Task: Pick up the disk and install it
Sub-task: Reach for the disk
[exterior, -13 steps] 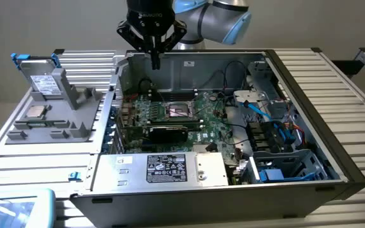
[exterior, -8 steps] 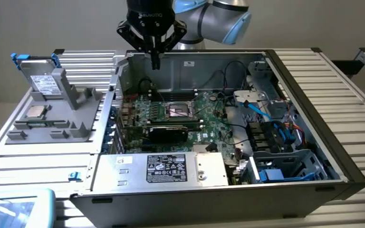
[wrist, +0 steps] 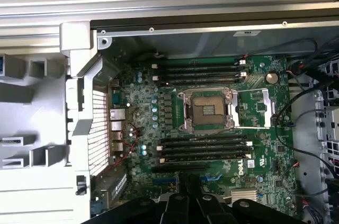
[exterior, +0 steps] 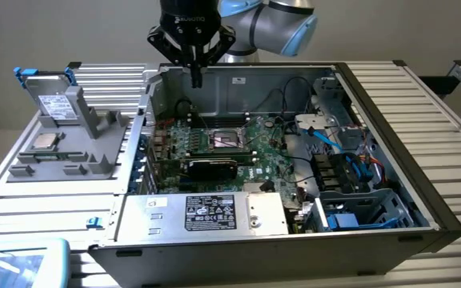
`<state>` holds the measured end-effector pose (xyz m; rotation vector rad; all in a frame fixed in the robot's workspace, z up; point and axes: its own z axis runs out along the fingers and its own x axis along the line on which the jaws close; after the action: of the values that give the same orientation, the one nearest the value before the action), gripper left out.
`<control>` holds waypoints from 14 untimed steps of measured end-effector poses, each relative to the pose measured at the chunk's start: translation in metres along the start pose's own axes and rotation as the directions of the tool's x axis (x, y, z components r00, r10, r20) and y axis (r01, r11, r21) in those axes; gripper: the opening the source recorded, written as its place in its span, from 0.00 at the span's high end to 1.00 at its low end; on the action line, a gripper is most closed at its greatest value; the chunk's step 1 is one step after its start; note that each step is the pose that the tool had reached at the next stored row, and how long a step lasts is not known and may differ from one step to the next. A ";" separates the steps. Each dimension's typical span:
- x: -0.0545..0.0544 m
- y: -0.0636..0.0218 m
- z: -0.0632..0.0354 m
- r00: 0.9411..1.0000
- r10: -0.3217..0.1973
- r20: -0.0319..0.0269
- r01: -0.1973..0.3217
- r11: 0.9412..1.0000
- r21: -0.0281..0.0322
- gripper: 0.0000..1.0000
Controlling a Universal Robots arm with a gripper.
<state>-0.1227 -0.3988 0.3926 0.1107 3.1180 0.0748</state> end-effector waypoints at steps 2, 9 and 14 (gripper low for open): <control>0.007 -0.0004 -0.0002 1.000 0.000 0.000 0.000 1.000 0.000 0.89; 0.039 -0.0026 -0.0007 1.000 0.000 0.000 0.000 1.000 0.000 0.89; 0.061 -0.0041 -0.0007 1.000 0.000 0.000 0.000 1.000 0.000 0.89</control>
<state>-0.1843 -0.3985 0.3920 0.1104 3.1180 0.0749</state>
